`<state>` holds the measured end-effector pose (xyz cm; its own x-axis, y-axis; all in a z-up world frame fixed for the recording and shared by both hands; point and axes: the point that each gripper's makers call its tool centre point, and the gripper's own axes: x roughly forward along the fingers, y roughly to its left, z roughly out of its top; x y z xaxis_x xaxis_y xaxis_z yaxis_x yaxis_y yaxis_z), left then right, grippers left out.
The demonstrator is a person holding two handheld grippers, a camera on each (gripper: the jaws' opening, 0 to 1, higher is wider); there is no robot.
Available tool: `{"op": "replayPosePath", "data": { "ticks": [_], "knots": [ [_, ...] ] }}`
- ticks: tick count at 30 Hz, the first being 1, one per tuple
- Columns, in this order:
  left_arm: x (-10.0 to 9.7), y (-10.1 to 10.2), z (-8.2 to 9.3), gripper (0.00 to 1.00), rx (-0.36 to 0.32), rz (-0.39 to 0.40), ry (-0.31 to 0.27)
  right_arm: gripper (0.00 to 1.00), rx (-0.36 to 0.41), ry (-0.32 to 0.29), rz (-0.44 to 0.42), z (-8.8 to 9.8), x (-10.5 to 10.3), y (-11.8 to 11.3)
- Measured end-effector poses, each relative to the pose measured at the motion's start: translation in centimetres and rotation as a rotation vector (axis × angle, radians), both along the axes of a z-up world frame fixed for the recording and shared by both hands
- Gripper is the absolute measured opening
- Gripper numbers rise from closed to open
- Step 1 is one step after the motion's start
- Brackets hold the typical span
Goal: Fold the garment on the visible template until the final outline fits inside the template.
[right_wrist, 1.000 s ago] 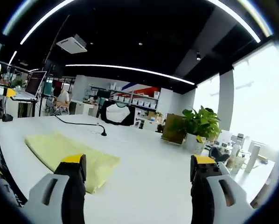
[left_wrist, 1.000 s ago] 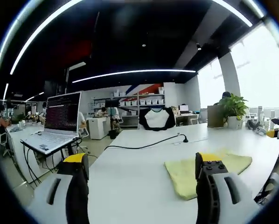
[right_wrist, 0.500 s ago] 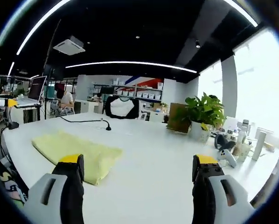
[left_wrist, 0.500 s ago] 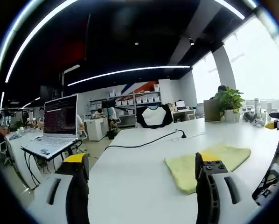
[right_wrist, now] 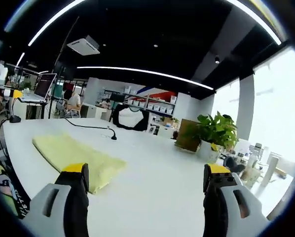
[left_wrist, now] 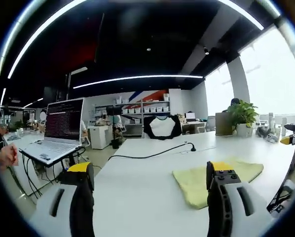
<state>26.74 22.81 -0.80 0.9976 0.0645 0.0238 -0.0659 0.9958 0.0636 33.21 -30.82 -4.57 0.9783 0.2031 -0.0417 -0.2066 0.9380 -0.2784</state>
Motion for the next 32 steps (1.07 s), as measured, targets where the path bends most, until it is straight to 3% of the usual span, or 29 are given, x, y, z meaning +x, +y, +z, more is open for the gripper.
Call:
{"op": "replayPosePath", "data": {
  "ticks": [14,32],
  "knots": [
    [-0.6,0.3,0.8,1.00,-0.014,-0.008,-0.042,1.00,-0.019,0.031,0.016,-0.9,0.1,0.3],
    [-0.8,0.6,0.6,1.00,-0.022,0.002,-0.042,1.00,-0.028,0.043,0.012,-1.3,0.1,0.1]
  ]
}}
